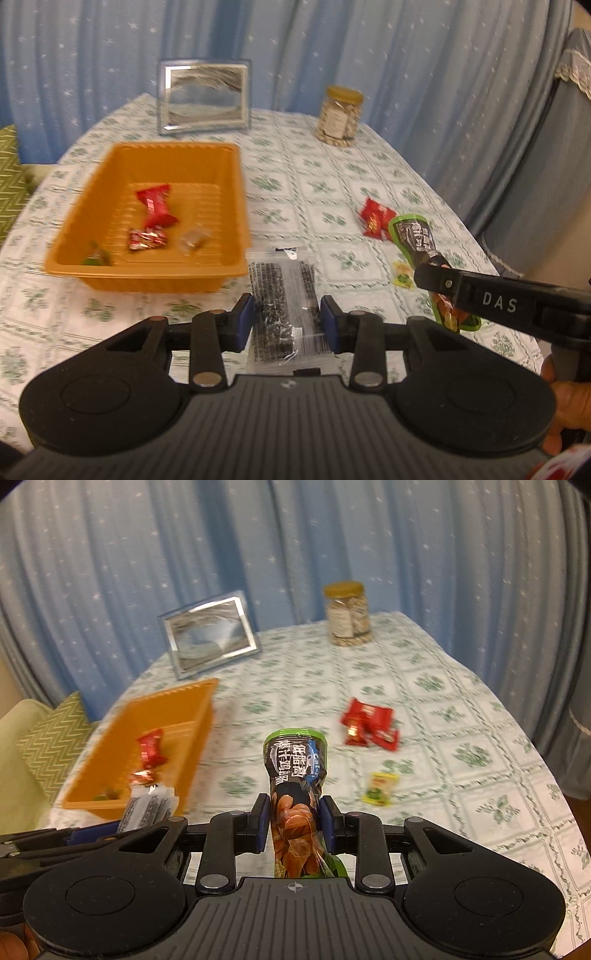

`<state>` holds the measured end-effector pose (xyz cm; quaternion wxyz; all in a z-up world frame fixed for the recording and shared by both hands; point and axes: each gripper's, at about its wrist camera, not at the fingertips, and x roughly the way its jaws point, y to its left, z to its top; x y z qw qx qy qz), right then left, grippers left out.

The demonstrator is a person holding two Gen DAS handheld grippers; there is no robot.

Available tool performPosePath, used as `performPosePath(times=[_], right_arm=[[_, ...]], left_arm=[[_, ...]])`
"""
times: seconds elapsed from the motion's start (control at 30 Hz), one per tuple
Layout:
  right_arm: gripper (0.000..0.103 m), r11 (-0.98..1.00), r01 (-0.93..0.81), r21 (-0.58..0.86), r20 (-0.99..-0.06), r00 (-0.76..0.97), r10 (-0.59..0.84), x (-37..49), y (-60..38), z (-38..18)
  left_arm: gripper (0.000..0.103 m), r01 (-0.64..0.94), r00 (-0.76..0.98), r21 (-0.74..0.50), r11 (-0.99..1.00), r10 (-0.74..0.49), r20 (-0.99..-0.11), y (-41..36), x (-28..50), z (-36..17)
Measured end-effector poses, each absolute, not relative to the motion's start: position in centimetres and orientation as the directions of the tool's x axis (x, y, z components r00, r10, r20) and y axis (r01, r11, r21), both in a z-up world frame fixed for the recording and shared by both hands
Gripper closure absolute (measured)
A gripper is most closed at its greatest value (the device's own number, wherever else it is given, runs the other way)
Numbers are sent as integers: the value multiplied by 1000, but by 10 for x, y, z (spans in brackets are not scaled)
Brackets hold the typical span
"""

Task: Organize snacks
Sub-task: 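Carry both packets over the orange tray and open both tools to drop them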

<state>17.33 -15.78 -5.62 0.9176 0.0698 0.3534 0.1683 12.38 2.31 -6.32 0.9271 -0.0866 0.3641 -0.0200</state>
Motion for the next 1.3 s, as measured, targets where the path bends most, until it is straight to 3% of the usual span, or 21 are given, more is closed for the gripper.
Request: performPosePath(times=[0.67, 1.3], right_arm=[[74, 877, -423, 227, -589, 658, 469, 154, -80, -31], [74, 857, -471, 209, -594, 635, 494, 178, -50, -36]], left_arm=[[68, -198, 766, -181, 963, 37, -642, 97, 85, -32], [68, -238, 761, -190, 953, 61, -646, 123, 105, -38]])
